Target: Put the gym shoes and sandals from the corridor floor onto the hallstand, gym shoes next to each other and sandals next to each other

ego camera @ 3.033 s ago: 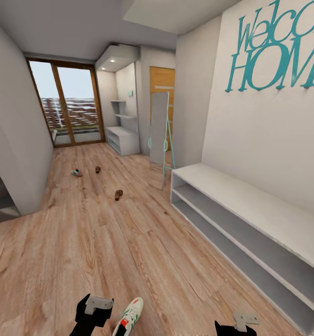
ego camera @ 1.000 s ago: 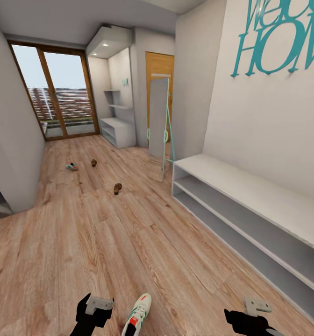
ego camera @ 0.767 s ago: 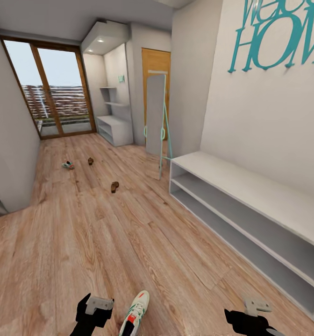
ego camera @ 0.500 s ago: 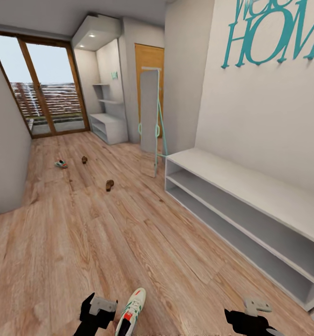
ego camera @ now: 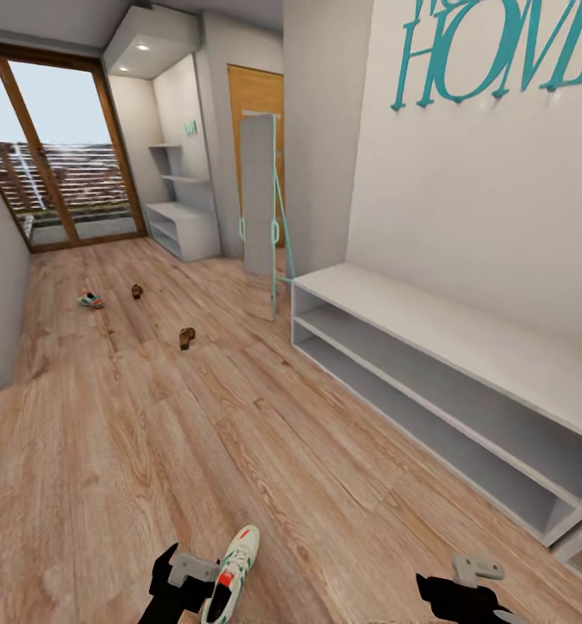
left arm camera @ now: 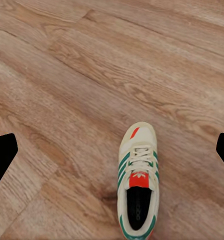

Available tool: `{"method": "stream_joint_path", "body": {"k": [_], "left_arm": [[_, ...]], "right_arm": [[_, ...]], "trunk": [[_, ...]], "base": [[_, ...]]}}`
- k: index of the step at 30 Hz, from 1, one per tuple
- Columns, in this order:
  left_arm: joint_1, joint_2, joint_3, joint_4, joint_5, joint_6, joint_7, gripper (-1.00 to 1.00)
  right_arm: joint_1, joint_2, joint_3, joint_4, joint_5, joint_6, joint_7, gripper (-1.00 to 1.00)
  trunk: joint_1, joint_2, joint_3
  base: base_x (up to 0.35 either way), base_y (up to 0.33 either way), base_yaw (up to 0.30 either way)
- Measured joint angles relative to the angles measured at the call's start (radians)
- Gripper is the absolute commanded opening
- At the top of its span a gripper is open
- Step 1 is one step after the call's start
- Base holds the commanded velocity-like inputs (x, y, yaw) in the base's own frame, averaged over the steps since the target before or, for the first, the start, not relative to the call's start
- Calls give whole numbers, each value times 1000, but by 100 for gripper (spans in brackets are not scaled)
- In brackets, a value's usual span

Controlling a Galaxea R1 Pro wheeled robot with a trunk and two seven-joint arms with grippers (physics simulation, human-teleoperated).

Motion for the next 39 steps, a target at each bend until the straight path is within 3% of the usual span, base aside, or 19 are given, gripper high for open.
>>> {"method": "stream_joint_path", "body": {"k": [30, 35, 39], "left_arm": [[0, 0, 0, 0, 0, -1, 0, 100], [0, 0, 0, 0, 0, 0, 0, 100], [-23, 15, 19, -23, 22, -23, 6, 100]], "right_arm": [[0, 0, 0, -3, 0, 0, -3, 100], [0, 0, -1, -3, 0, 0, -2, 100], [0, 2, 9, -26, 1, -2, 0, 100]], "trunk": [[115, -210, -143], [134, -245, -161], [134, -245, -161]], "base": [[0, 0, -30], [0, 0, 0], [0, 0, 0]]}}
